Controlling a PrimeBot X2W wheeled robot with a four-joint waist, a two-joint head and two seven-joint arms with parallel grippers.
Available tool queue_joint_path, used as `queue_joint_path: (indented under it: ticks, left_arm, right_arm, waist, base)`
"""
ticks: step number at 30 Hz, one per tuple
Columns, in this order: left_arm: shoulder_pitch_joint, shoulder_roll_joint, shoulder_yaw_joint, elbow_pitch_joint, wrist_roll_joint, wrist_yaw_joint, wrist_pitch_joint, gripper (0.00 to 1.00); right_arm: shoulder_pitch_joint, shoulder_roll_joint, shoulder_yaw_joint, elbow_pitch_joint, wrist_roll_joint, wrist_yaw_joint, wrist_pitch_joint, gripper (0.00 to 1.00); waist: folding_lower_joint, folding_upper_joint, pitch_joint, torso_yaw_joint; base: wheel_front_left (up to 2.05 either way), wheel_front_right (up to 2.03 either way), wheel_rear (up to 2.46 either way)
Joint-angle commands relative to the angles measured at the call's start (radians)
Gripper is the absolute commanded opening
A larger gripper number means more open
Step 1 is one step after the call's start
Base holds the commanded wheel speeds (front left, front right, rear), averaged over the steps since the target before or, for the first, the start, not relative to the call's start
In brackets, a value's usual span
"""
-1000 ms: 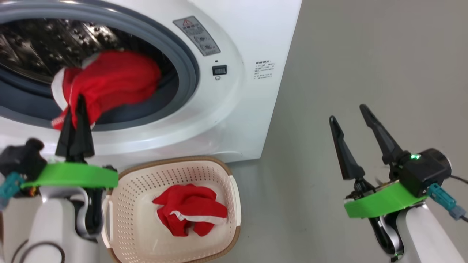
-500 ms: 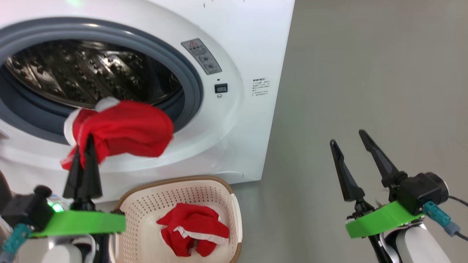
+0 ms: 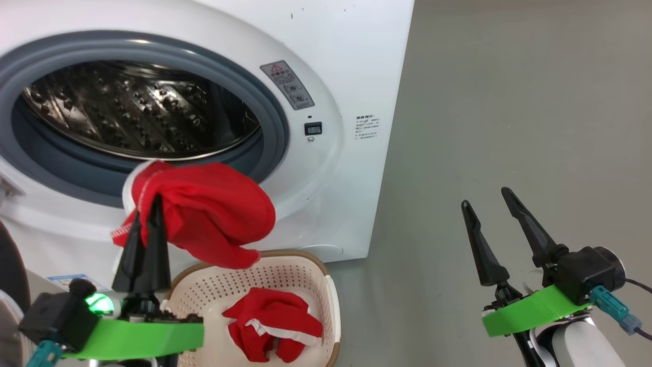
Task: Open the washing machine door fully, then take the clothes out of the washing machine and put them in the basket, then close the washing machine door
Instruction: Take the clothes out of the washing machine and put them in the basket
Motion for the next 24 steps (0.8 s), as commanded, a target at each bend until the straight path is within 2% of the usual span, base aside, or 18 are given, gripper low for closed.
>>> queue_joint_path:
  ticks: [1,5,9,20,24]
  left_arm:
    - [-0.004,0.015,0.027,-0.033,-0.009,0.006,0.002,0.00]
    - [0.013,0.015,0.006,-0.013,-0.042,0.018,0.026,0.00]
    - [0.004,0.015,-0.011,0.066,-0.104,0.014,0.016,0.00]
    - [-0.156,0.015,-0.055,0.515,-0.250,-0.029,-0.035,0.00]
    - [-0.234,0.015,-0.084,0.693,-0.271,-0.038,-0.040,0.00]
  right_arm:
    - [-0.011,0.001,0.020,-0.029,0.010,0.005,-0.006,1.00]
    - [-0.017,0.003,0.021,-0.033,0.009,0.005,-0.006,1.00]
    - [-0.027,0.003,0.023,-0.037,0.012,0.005,-0.006,1.00]
    - [-0.074,-0.012,0.031,-0.047,0.011,0.005,-0.006,1.00]
    - [-0.093,-0.014,0.039,-0.049,0.010,0.005,-0.006,1.00]
  waist:
    - [0.0000,-0.0001,0.003,0.001]
    - [0.0000,-0.0001,0.023,0.003]
    - [0.0000,-0.0001,0.052,0.002]
    - [0.0000,-0.0001,0.162,-0.006]
    - [0.0000,-0.0001,0.197,-0.009]
  base:
    - [0.00,0.00,0.00]
    - [0.00,0.00,0.00]
    - [0.00,0.00,0.00]
    - [0.00,0.00,0.00]
    - [0.00,0.00,0.00]
